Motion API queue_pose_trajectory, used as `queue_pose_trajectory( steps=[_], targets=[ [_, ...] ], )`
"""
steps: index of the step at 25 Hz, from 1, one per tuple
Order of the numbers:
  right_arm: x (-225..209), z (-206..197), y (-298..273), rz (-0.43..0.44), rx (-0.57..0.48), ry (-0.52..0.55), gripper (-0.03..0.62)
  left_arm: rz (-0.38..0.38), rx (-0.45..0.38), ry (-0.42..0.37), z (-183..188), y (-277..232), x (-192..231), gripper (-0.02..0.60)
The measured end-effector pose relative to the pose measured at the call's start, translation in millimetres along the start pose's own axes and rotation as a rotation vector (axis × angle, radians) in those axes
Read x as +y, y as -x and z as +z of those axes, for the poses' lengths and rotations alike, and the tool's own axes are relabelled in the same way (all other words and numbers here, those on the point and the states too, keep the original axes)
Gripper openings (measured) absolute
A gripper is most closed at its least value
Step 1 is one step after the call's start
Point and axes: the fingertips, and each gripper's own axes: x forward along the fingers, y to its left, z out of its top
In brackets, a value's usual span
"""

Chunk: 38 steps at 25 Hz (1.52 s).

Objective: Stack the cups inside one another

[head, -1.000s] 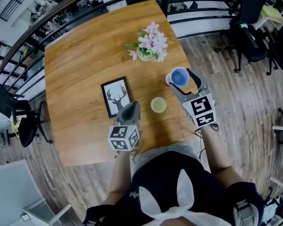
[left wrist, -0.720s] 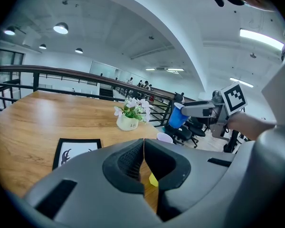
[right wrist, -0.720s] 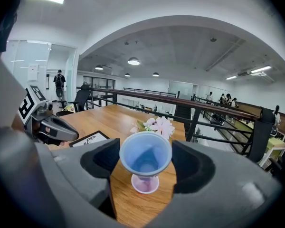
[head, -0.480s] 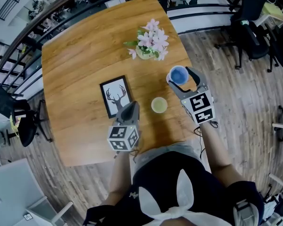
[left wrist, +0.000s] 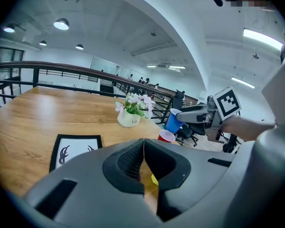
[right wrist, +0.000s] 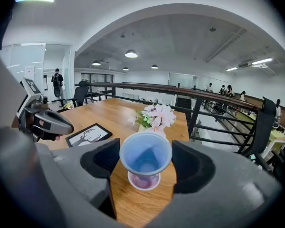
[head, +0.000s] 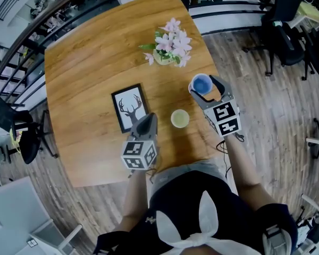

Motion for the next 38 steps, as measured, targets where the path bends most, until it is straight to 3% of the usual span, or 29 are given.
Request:
queue_pose_trajectory(
  steps=[26, 38],
  targets=[
    [1, -49, -35, 0.043, 0.09, -0.085, 0.341, -0.006, 0.029, -0.014, -8, -9, -2, 0.018],
    [5, -50, -33, 0.062, 0.084, -0.085, 0.345, -0.01, 0.031, -0.017, -10, -8, -4, 0.018]
  ],
)
